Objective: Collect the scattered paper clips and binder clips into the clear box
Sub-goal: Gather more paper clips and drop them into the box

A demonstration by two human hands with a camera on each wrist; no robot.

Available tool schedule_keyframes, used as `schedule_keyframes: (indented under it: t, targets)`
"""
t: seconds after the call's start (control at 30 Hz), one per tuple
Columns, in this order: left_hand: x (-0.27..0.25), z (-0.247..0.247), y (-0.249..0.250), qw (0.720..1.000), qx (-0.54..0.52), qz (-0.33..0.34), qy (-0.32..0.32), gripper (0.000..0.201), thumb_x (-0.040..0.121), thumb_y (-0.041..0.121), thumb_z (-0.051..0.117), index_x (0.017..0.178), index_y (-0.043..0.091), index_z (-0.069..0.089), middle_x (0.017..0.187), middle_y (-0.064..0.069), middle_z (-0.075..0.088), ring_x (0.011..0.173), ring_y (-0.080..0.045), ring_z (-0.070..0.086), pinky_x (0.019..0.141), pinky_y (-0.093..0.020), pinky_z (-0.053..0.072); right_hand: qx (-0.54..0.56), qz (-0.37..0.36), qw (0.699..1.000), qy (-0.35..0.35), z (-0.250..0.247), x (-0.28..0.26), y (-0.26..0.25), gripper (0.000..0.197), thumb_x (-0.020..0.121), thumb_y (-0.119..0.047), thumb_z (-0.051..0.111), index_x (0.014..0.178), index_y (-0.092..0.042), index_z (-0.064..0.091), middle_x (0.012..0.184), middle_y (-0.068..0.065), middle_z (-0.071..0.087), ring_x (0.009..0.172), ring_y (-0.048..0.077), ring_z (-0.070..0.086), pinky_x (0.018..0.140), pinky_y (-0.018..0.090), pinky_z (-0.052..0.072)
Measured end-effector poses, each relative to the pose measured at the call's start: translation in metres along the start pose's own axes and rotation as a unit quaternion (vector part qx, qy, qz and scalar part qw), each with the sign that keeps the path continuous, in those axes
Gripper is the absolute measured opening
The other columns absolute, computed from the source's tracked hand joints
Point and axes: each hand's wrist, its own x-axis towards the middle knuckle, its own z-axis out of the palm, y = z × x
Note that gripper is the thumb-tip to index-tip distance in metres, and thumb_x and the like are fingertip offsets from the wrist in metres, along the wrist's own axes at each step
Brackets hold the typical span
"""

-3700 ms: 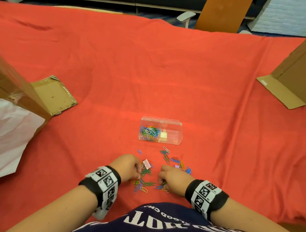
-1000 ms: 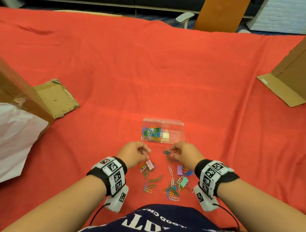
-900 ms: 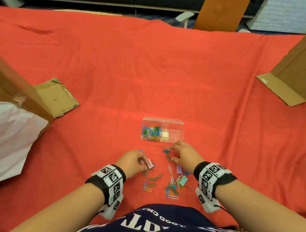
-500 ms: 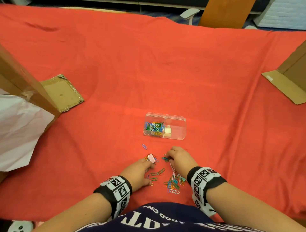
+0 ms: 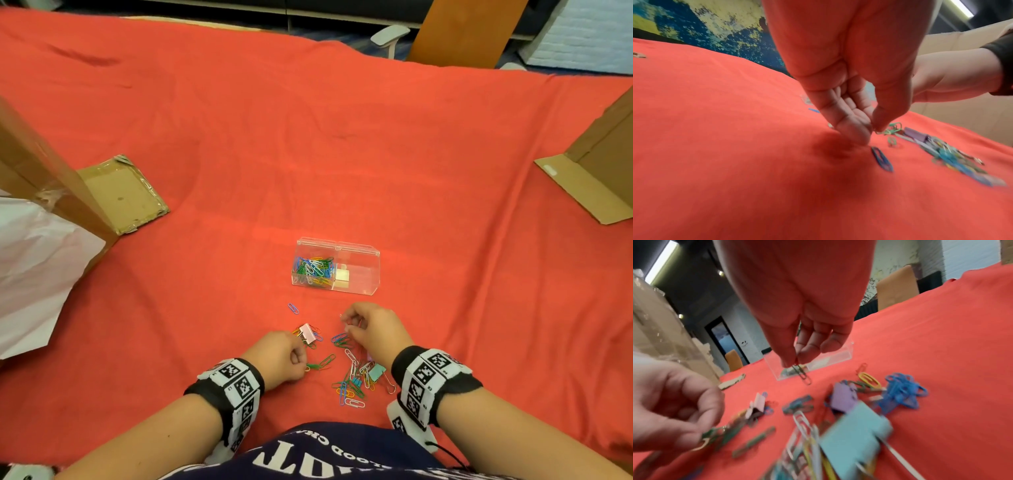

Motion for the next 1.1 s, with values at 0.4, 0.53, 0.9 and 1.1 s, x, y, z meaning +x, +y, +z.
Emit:
schedule_keyframes:
  t: [0.4, 0.53, 0.9, 1.1]
  targets:
    - [0.048, -0.084, 0.025, 0.955, -0.205, -0.007, 0.213, 0.010, 0.076, 0.008, 0.065, 0.071, 0.017, 0.063, 0.057, 0.006, 0.056, 0.041, -0.007, 0.051, 0.042, -0.017, 0.047, 0.224, 0.035, 0.971, 0.070, -0.030, 0.052, -0.044, 0.020, 0.078, 0.000, 0.065, 0.097, -0.006, 0.067, 0.059, -0.003, 0.054, 0.037, -0.004, 0.053, 0.048, 0.015, 0.044]
    - [0.064, -0.091, 0.025, 0.941, -0.223, -0.033, 0.253, 0.019, 0.078, 0.007, 0.063, 0.065, 0.021, 0.059, 0.056, 0.001, 0.056, 0.032, 0.000, 0.050, 0.042, -0.020, 0.050, 0.250, 0.043, 0.965, 0.070, -0.034, 0.063, -0.052, 0.019, 0.080, 0.005, 0.061, 0.098, 0.000, 0.066, 0.057, 0.002, 0.055, 0.038, -0.002, 0.055, 0.046, 0.013, 0.047]
    - [0.056, -0.072, 0.023, 0.960, -0.216, -0.045, 0.173, 0.007, 0.081, 0.008, 0.063, 0.081, 0.015, 0.065, 0.057, 0.002, 0.055, 0.041, -0.008, 0.055, 0.046, -0.022, 0.051, 0.173, 0.032, 0.982, 0.063, -0.037, 0.051, -0.024, 0.022, 0.078, -0.001, 0.063, 0.084, -0.021, 0.068, 0.070, 0.004, 0.067, 0.061, 0.009, 0.062, 0.066, 0.021, 0.051]
    - [0.045, -0.041, 0.032, 0.998, -0.025, 0.028, 0.053, 0.019, 0.082, 0.018, 0.062, 0.101, 0.017, 0.068, 0.093, 0.000, 0.061, 0.078, -0.011, 0.058, 0.074, -0.018, 0.043, 0.012, 0.103, 0.994, -0.027, -0.039, 0.026, 0.015, 0.019, 0.080, -0.006, 0.063, 0.095, -0.015, 0.069, 0.088, 0.006, 0.069, 0.078, 0.016, 0.063, 0.070, 0.022, 0.047]
